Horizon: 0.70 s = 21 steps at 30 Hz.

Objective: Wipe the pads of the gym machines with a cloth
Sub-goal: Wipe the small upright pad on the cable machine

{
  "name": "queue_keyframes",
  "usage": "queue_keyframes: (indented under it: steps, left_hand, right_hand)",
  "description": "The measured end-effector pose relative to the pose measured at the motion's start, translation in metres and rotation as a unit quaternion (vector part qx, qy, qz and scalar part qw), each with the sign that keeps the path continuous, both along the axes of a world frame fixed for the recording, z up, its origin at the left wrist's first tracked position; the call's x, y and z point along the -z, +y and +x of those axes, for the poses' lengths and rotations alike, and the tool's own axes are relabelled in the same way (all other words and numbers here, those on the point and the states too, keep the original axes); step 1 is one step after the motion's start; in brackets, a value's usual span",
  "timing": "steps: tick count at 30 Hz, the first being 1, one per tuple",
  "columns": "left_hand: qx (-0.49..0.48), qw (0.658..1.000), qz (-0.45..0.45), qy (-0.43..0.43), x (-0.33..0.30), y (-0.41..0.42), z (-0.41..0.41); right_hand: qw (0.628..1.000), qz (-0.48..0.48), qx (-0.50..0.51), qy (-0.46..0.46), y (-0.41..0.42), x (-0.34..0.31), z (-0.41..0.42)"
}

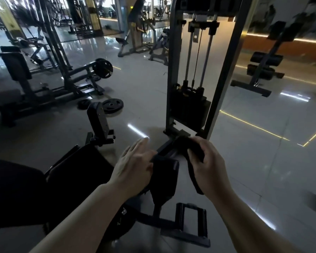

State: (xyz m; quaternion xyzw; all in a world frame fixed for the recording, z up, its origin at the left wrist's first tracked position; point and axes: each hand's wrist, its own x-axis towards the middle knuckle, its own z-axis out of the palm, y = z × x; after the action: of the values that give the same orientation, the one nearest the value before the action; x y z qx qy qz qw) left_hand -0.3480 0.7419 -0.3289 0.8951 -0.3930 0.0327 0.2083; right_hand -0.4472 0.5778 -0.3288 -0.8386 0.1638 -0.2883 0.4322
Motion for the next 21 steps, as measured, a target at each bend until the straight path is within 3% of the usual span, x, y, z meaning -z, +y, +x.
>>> queue_keyframes:
  steps: [9, 16, 21]
  left_hand:
    - [0.004, 0.999, -0.003, 0.049, 0.096, 0.016, 0.058]
    - [0.017, 0.998, -0.049, 0.024, 0.164, 0.024, 0.095]
    - [0.035, 0.995, -0.097, -0.003, 0.208, 0.004, 0.110]
  right_hand:
    - [0.998, -0.032, 0.016, 0.053, 0.004, 0.110, 0.053]
    - [0.979, -0.194, 0.010, 0.059, 0.001, 0.181, 0.116]
    - [0.947, -0.280, -0.034, 0.151, -0.015, 0.258, 0.150]
